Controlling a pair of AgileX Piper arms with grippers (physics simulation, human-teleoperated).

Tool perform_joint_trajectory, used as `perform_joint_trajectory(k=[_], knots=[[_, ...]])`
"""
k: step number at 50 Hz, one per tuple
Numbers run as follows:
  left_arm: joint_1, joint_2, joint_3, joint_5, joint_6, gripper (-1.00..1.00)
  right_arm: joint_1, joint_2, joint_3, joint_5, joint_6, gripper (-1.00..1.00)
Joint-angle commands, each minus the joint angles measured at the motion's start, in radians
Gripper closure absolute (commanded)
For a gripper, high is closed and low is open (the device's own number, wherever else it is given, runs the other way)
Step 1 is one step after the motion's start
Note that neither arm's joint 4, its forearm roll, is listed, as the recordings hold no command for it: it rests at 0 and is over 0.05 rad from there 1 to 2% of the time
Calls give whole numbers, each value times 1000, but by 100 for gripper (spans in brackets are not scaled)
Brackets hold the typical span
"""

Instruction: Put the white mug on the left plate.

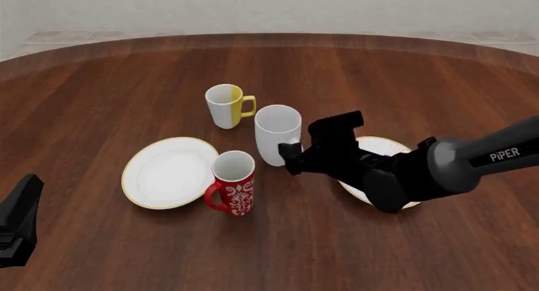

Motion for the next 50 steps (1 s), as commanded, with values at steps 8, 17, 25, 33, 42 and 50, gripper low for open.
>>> perform_joint_trajectory(k=[8,17,25,33,42,50], knots=[[0,0,0,0,0,-100,-1,17,-1,-10,7,-100],[0,0,0,0,0,-100,-2,25,4,-18,12,-100],[0,0,0,0,0,-100,-3,29,7,-23,16,-100],[0,0,0,0,0,-100,-4,40,9,-34,21,-100],[0,0,0,0,0,-100,-4,48,9,-40,24,-100],[0,0,0,0,0,-100,-5,42,10,-40,17,-100]])
